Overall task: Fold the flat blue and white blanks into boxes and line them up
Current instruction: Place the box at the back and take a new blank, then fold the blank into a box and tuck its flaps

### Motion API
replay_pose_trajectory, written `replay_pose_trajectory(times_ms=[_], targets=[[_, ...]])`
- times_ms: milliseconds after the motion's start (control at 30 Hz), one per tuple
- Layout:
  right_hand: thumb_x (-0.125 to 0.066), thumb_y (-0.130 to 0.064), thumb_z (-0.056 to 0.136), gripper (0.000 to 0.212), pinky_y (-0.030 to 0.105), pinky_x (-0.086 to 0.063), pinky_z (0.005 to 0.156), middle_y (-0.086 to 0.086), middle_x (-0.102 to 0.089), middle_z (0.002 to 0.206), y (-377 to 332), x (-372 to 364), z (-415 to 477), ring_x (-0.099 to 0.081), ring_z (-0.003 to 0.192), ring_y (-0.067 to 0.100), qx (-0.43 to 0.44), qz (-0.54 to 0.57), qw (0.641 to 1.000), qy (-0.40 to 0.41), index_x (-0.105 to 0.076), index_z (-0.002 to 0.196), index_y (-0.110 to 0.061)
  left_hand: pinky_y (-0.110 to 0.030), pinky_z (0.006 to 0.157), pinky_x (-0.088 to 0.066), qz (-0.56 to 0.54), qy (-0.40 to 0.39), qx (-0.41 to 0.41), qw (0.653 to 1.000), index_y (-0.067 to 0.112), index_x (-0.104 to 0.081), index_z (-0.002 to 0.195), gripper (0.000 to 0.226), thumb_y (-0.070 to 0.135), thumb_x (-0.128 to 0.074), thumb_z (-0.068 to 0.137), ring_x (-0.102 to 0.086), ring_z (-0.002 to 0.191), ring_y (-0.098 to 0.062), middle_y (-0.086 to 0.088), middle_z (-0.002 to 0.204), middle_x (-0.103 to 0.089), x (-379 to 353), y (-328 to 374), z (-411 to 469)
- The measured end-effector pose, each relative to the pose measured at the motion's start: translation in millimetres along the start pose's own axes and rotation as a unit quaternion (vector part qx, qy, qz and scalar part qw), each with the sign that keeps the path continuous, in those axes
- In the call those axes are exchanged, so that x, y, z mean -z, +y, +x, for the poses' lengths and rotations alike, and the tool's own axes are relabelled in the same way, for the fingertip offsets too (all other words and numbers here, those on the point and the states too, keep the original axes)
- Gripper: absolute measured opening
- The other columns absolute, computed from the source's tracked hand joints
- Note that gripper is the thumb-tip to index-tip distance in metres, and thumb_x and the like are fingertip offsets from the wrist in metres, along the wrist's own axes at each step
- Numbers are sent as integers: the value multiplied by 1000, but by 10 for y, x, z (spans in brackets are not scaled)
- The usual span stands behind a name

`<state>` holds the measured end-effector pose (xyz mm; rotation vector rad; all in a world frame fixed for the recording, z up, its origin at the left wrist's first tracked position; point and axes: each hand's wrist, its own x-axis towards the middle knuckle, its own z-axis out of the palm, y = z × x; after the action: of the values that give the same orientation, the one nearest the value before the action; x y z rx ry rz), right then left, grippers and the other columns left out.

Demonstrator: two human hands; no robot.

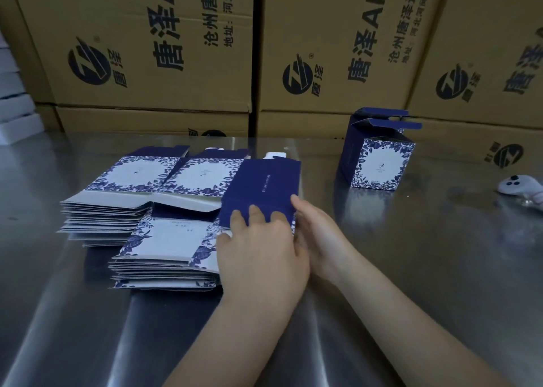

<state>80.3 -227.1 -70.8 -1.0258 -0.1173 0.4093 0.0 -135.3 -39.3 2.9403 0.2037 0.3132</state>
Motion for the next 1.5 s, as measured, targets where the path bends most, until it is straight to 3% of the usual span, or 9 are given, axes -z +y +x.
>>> replay_pose_trajectory(times_ms=[300,467,767,933,1100,1200,1333,1433,1500], targets=[[-45,-22,98,28,37,-59,66,12,-73,104,-190,253,-29,-72,79,27,28,49,996,73,-64,117,-15,-38,99,-45,-277,174,-32,944,24,-63,125,40,44,-51,94,-53,123,-19,5,131,-63,1,-8,41],[-48,-23,97,22,29,-55,46,6,-75,77,-402,418,-62,-72,61,21,73,55,990,111,-66,98,-11,-46,120,-16,-357,260,88,893,20,-39,147,67,35,-66,87,-12,150,-25,-8,163,-16,15,-197,216],[-48,-26,97,39,32,-59,59,2,-76,89,-516,507,-99,-74,76,19,123,72,986,91,-81,76,-18,-45,104,-47,-681,137,120,709,44,-22,146,91,15,-78,80,-60,116,-15,1,145,-45,-5,-385,344],[-49,-27,97,32,28,-57,58,0,-76,92,-525,449,-119,-74,77,17,134,54,981,129,-78,90,-16,-14,83,-49,-660,166,88,727,38,-20,151,91,2,-68,82,-60,105,9,13,142,-48,-47,-364,344],[-47,-30,99,25,23,-56,54,-6,-76,91,-534,357,-174,-73,78,10,142,53,979,134,-70,101,-18,-13,95,-45,-594,210,27,776,35,-30,150,82,-3,-60,85,-51,119,7,21,141,-49,-22,-313,289],[-43,-27,102,25,14,-50,47,-14,-74,78,-560,298,-201,-70,68,-2,165,44,976,137,-66,94,-20,5,70,-38,-551,231,-18,802,33,-28,153,83,-7,-57,86,-52,86,26,50,117,-48,-52,-260,249],[-42,-29,102,24,11,-51,51,-18,-73,73,-578,264,-240,-67,65,-7,175,27,976,127,-64,93,-23,-15,54,-44,-497,207,-73,839,41,-17,154,87,-3,-56,90,-49,46,-7,60,99,-46,-125,-220,210],[-38,-18,104,28,11,-50,54,-6,-68,75,-579,278,-231,-67,62,1,167,-17,976,142,-63,103,-7,-19,81,-50,-455,191,-138,859,46,-13,153,89,-1,-56,91,-66,92,-14,37,147,-36,-148,-176,180],[-32,-7,104,25,5,-41,46,-8,-52,72,-584,234,-263,-60,58,-1,176,-43,964,194,-55,115,-4,-14,106,-37,-418,187,-185,870,44,-12,154,91,-4,-56,89,-41,136,0,35,153,-22,-152,-142,155]])
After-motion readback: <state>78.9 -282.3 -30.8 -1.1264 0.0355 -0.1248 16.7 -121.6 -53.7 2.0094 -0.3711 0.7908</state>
